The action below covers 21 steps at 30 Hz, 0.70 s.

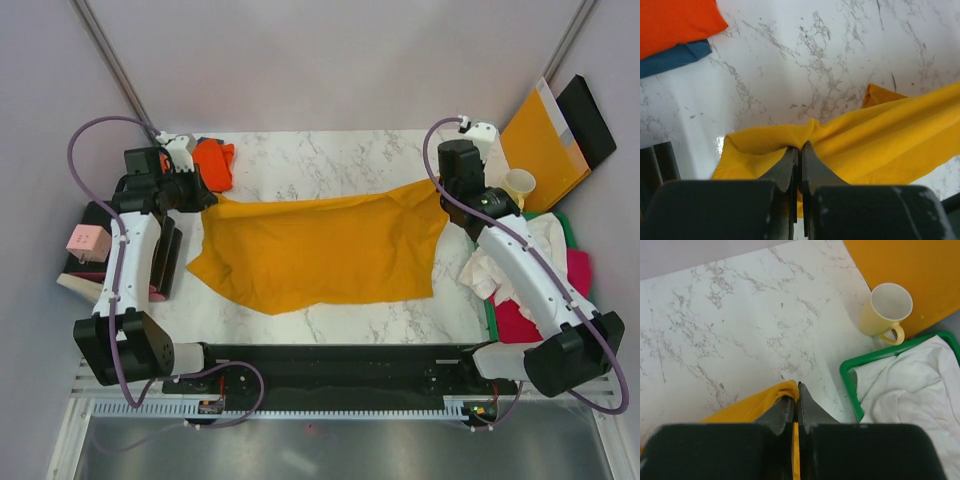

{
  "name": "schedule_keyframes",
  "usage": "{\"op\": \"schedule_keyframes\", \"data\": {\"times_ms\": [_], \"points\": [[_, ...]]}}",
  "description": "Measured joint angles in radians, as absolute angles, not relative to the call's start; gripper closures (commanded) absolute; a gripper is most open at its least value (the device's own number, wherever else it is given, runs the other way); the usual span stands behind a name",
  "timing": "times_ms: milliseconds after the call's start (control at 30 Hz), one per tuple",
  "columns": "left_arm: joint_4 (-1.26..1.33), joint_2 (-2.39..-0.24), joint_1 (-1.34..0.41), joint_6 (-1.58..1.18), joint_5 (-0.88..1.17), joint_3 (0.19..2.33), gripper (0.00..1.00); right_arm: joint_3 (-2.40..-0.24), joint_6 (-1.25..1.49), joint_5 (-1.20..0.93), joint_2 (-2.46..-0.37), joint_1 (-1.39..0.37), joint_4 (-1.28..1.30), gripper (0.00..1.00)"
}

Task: Fold and stack the t-shirts
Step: Flatten out the tshirt

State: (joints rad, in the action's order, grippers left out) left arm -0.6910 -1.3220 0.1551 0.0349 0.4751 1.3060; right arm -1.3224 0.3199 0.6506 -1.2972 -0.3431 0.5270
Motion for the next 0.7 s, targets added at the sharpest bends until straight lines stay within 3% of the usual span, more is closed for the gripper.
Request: {"op": "schedule_keyframes", "data": {"times_ms": [333,633,700], "points": [[-0.558,-1.380,0.121,0.077,0.414,1.163,0.98,-1.167,0.361,0.655,-1.332,-0.343,0.453,1.00],[-0.464,-1.538,0.076,0.077,0.353,1.152,0.98,-1.168,0.370,0.659,-1.531,-0.342,0.376,1.00],[-0.454,-1.567,0.061,0.078,0.335,1.152,0.93,-1.169,0.371,0.659,-1.573,-0.342,0.372,1.00]]}}
